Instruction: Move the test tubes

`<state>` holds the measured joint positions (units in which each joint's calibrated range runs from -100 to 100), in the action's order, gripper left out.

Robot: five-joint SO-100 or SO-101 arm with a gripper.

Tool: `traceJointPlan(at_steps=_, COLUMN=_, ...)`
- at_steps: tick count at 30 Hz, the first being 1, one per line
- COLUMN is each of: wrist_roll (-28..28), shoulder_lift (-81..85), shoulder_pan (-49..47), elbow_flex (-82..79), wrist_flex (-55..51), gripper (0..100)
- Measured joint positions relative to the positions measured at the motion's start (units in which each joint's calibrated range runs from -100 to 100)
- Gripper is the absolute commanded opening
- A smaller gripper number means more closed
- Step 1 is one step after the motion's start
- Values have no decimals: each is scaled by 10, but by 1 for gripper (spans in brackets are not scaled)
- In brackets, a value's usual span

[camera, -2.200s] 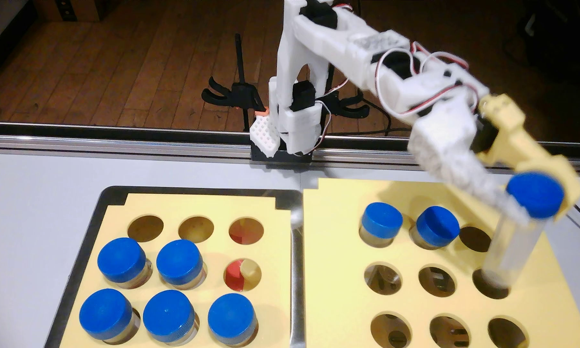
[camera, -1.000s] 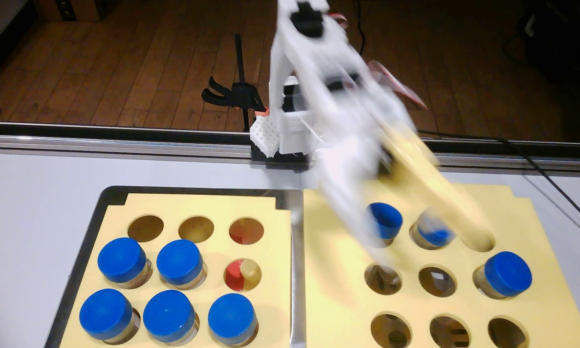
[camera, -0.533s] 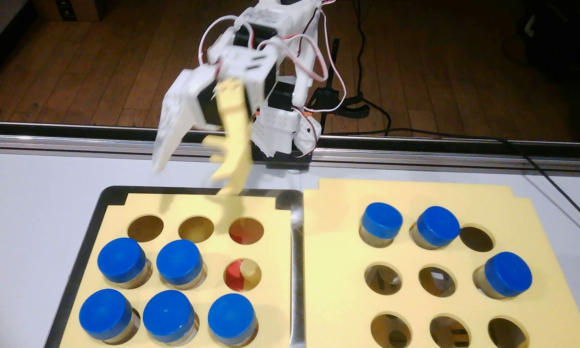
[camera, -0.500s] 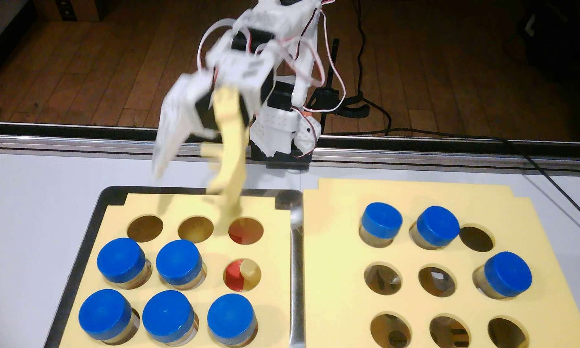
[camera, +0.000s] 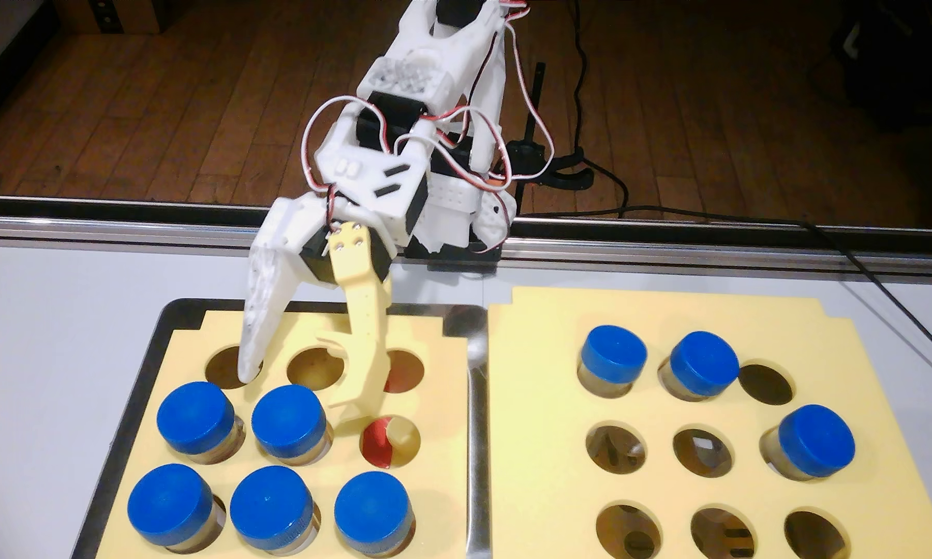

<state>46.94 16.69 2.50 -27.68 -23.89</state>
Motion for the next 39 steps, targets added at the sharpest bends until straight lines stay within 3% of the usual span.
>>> traceJointPlan(at_steps=8, wrist_roll=0, shoulder_lift=-64, shoulder_pan=-3, elbow_flex=57, wrist_flex=0, gripper=31)
traceJointPlan(at_steps=13, wrist_roll=0, shoulder_lift=-72, shoulder_pan=-4, elbow_flex=58, wrist_flex=0, gripper=14)
traceJointPlan(at_steps=16, wrist_roll=0, shoulder_lift=-72, shoulder_pan=-5, elbow_flex=58, wrist_flex=0, gripper=9)
traceJointPlan(at_steps=28, wrist_roll=-1, shoulder_lift=-65, shoulder_pan=-16, elbow_flex=126, wrist_flex=0, gripper=9)
traceJointPlan(at_steps=39, wrist_roll=-1, shoulder_lift=140, shoulder_pan=-25, elbow_flex=275, wrist_flex=-1, gripper=9)
